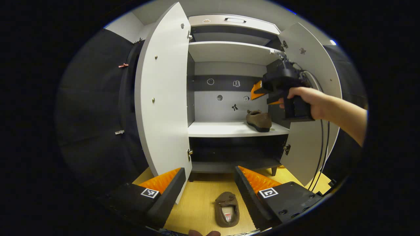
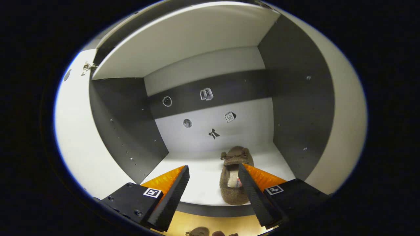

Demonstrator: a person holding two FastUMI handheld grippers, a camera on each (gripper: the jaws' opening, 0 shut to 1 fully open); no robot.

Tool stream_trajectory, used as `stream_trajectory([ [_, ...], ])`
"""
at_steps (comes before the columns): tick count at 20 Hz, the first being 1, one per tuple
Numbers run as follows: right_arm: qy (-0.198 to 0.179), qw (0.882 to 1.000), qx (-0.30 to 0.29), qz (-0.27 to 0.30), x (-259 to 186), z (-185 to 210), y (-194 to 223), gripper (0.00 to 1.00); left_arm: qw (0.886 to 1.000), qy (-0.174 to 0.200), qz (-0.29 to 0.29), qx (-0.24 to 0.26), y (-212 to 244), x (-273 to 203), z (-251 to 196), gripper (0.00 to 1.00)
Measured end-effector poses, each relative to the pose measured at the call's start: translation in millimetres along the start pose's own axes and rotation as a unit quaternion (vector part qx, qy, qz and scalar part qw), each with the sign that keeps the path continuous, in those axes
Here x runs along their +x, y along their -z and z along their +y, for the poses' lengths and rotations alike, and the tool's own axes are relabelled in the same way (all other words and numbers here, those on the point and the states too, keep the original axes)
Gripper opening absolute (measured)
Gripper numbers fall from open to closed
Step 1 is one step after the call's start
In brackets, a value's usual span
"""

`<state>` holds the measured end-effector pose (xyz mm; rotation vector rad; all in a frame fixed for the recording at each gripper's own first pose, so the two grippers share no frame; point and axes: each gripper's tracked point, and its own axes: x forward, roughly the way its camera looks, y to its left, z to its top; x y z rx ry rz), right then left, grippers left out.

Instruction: Grab one shoe with the right hand and put it into the shoe cabinet, grab the other shoe with the left hand and put it into the shoe cabinet; then close the right door with the right hand and the left door with the left hand.

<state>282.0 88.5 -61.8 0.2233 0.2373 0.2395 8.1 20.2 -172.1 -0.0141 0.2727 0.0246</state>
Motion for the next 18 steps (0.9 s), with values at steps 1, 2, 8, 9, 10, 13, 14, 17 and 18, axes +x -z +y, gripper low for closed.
stream_trajectory([
  [1,-0.004,1.000,-0.011,-0.018,-14,5,-6,0.98,1.000,0.003,0.008,-0.002,10,3,0,0.95],
  [2,-0.007,0.999,-0.022,-0.035,-30,11,-11,0.98,1.000,0.007,0.018,-0.004,21,5,-1,0.95],
  [8,0.001,0.992,-0.057,-0.112,-118,27,-32,1.00,0.994,0.058,0.096,0.000,99,24,-17,0.95],
  [9,0.004,0.991,-0.058,-0.121,-133,26,-36,1.00,0.991,0.065,0.115,0.002,114,29,-19,0.95],
  [10,0.006,0.989,-0.062,-0.131,-147,25,-40,0.98,0.989,0.072,0.131,0.002,128,34,-22,0.95],
  [13,0.021,0.984,-0.084,-0.154,-183,12,-53,1.00,0.980,0.096,0.174,0.001,172,46,-32,0.93],
  [14,0.026,0.983,-0.088,-0.160,-195,7,-57,0.98,0.978,0.099,0.186,-0.001,185,54,-34,0.91],
  [17,0.041,0.980,-0.096,-0.168,-224,-11,-64,0.98,0.971,0.094,0.219,0.009,223,76,-28,0.85],
  [18,0.047,0.980,-0.095,-0.168,-233,-18,-65,1.00,0.968,0.091,0.233,0.019,235,84,-27,0.83],
])
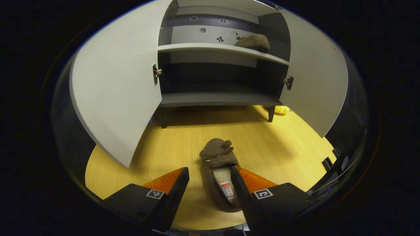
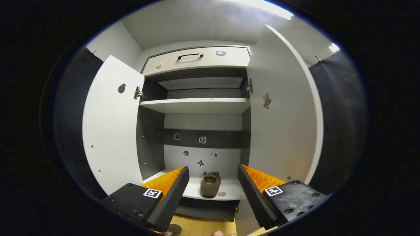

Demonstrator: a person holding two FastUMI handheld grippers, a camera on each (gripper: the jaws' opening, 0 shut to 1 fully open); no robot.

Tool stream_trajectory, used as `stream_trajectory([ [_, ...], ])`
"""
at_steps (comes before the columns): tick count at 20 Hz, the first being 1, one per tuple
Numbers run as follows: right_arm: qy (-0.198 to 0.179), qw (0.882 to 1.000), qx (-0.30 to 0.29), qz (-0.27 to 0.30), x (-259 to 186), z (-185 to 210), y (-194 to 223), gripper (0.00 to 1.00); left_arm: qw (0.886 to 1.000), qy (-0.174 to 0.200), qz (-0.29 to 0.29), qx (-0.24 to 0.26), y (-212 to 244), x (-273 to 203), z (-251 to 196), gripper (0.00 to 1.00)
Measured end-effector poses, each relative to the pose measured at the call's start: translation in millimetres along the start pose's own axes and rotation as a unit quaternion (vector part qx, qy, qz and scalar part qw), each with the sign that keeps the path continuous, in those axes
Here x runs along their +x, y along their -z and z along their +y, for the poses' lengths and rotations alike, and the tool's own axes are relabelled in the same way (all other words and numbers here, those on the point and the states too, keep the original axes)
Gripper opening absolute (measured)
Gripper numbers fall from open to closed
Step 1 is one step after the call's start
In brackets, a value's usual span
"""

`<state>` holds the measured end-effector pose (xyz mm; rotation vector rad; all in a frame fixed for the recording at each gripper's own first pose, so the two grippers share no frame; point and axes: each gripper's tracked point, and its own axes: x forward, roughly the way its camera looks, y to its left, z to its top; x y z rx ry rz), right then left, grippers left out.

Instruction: Grab one shoe with the right hand and put it into the shoe cabinet, grab the other shoe with the left hand and put it into the shoe cabinet; then close the right door with the right hand and the left door with the left hand.

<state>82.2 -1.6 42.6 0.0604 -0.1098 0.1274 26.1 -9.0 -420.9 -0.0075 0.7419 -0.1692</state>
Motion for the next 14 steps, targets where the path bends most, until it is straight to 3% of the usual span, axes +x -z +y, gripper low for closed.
stream_trajectory([
  [3,0.015,1.000,-0.010,0.011,-14,-24,4,0.97,0.999,-0.004,0.031,0.017,20,30,0,0.82],
  [7,0.019,0.999,-0.012,0.030,-27,-42,13,0.96,0.999,-0.020,0.002,0.044,19,66,4,0.77],
  [11,0.023,0.999,-0.021,0.028,-39,-46,13,0.96,0.996,-0.027,-0.035,0.077,8,87,1,0.57],
  [13,0.024,0.999,-0.010,0.034,-45,-47,12,0.96,0.996,-0.038,-0.037,0.076,6,94,3,0.39],
  [14,0.026,0.999,-0.007,0.037,-47,-49,13,0.97,0.996,-0.036,-0.036,0.074,4,99,2,0.36],
])
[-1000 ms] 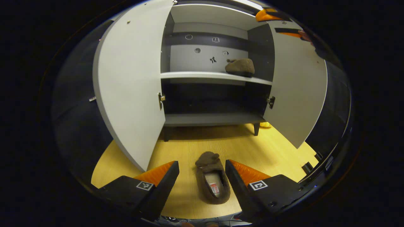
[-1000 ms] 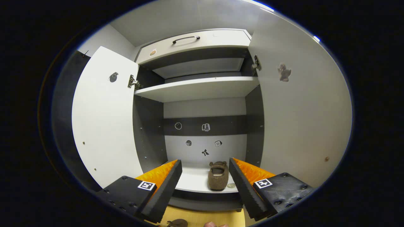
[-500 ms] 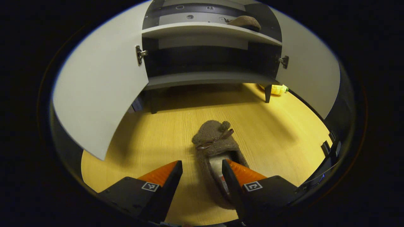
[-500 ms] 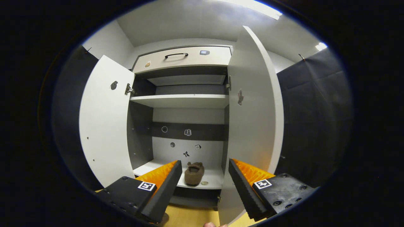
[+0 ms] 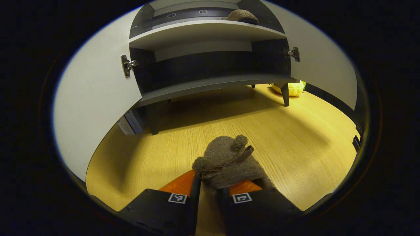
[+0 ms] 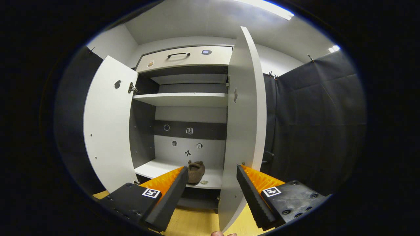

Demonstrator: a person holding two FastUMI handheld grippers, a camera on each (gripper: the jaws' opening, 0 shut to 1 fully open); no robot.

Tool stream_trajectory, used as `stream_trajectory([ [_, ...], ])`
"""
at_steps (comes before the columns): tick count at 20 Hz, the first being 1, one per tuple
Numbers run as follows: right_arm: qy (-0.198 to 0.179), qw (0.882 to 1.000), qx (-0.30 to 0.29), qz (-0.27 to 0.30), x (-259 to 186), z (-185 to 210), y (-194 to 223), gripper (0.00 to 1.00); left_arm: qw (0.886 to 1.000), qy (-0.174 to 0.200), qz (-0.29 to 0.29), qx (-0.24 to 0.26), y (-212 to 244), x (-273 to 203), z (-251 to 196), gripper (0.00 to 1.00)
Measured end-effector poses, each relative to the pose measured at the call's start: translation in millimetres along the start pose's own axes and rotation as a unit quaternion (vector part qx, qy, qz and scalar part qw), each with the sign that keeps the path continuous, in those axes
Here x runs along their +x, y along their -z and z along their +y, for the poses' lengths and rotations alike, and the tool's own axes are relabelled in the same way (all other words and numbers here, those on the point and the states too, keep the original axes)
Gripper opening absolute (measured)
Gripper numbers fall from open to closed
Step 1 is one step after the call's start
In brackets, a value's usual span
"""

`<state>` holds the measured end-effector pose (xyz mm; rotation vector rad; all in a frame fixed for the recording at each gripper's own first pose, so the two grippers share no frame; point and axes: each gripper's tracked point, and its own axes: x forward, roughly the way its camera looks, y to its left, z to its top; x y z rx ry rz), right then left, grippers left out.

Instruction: Grab one shoe with the right hand and put it into the shoe cabinet, grab the other shoe with the left hand and put it into the shoe cabinet; then close the right door with the right hand and the left door with the left hand.

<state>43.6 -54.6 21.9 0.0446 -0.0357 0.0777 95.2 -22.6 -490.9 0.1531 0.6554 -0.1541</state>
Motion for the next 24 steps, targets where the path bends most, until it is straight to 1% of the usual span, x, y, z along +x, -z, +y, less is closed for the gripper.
stream_trajectory([
  [1,0.002,1.000,0.001,0.002,-1,-3,1,0.97,1.000,-0.006,0.003,0.003,0,0,0,0.33],
  [2,0.002,1.000,0.003,0.004,-1,-5,1,0.97,1.000,-0.010,0.007,0.007,1,1,2,0.27],
  [4,0.001,1.000,0.008,0.007,-4,-5,2,0.97,1.000,-0.008,0.016,0.012,-1,0,2,0.13],
  [5,0.002,1.000,0.008,0.006,-4,-5,1,0.97,1.000,-0.003,0.022,0.012,-1,-3,0,0.11],
  [7,-0.004,1.000,0.011,0.006,-7,-1,0,0.97,1.000,0.001,0.027,0.009,-8,-13,-2,0.10],
  [9,-0.008,1.000,0.009,0.007,-11,1,0,0.97,1.000,-0.010,0.024,0.005,-26,-29,2,0.08],
  [12,-0.012,1.000,0.014,0.006,-16,4,-3,0.97,1.000,-0.027,0.010,-0.012,-65,-59,10,0.08],
  [14,-0.010,1.000,0.016,0.006,-19,0,-4,0.97,0.999,-0.046,0.013,-0.018,-90,-84,17,0.08],
  [15,-0.009,1.000,0.016,0.006,-20,-1,-4,0.97,0.998,-0.049,0.008,-0.025,-104,-95,18,0.08],
  [18,-0.003,1.000,0.020,0.006,-26,-9,-4,0.97,0.997,-0.050,-0.003,-0.057,-151,-125,21,0.07],
  [21,0.003,1.000,0.022,0.009,-31,-18,-1,0.97,0.995,-0.033,-0.026,-0.090,-208,-146,20,0.08],
  [24,0.018,1.000,0.023,0.010,-36,-35,2,0.97,0.994,-0.031,-0.063,-0.088,-274,-158,30,0.08],
])
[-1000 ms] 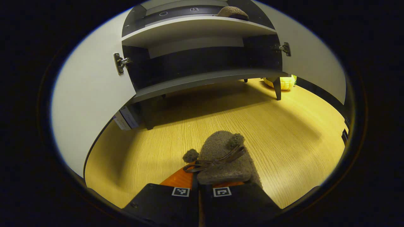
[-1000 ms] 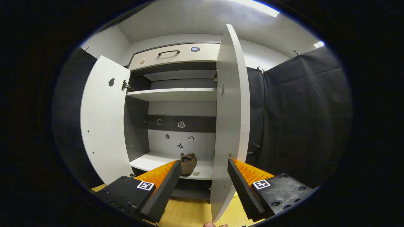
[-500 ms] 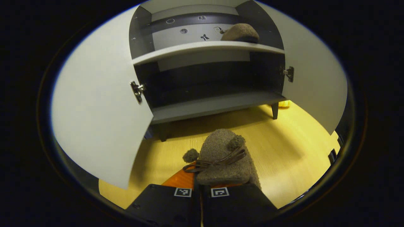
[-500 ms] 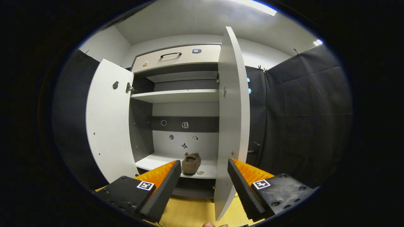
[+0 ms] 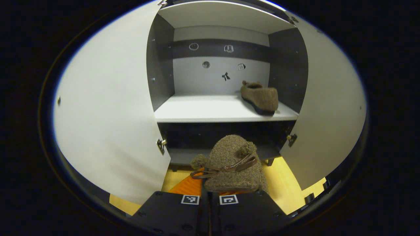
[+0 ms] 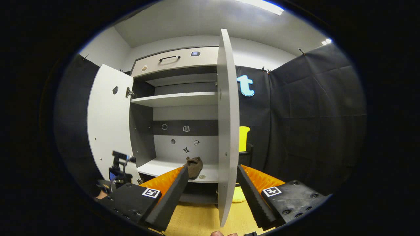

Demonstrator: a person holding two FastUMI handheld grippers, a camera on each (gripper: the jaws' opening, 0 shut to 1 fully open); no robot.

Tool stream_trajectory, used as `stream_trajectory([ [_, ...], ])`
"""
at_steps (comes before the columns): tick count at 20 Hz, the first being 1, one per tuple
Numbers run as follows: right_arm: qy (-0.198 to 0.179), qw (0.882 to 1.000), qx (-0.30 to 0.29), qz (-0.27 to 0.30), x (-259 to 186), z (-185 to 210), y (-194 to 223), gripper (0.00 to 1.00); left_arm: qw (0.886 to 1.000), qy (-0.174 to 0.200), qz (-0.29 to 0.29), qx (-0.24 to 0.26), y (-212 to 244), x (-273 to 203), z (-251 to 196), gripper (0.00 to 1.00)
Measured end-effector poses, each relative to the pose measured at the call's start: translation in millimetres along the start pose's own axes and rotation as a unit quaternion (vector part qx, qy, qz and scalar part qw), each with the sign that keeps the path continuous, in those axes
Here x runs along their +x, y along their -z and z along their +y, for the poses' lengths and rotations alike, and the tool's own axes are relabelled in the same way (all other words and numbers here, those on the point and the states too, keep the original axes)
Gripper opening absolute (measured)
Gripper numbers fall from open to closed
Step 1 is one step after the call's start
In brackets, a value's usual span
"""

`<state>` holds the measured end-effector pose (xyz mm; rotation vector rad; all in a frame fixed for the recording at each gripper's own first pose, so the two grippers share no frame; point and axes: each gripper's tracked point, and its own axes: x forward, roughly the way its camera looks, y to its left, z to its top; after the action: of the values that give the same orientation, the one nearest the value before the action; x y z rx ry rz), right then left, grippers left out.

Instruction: Grab one shoe with the right hand and put it into the shoe cabinet, grab the other shoe with the left hand and put it into the shoe cabinet; then close the right door with the right hand and the left door with the left hand.

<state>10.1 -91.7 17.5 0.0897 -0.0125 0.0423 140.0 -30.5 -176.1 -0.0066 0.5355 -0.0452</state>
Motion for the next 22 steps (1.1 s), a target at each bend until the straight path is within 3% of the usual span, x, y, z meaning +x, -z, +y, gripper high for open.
stream_trajectory([
  [4,0.023,1.000,-0.001,0.003,-3,-22,5,0.97,0.998,-0.014,-0.056,0.010,-86,9,3,0.08],
  [9,0.050,0.999,-0.008,0.003,-9,-46,7,1.00,0.996,-0.029,-0.087,0.016,-153,40,7,0.08],
  [16,0.086,0.996,-0.016,0.013,-14,-80,11,0.97,0.997,-0.048,-0.054,0.020,-194,120,19,0.07],
  [22,0.119,0.993,-0.013,0.020,-16,-111,14,0.97,0.999,-0.041,0.004,0.018,-183,197,19,0.08],
])
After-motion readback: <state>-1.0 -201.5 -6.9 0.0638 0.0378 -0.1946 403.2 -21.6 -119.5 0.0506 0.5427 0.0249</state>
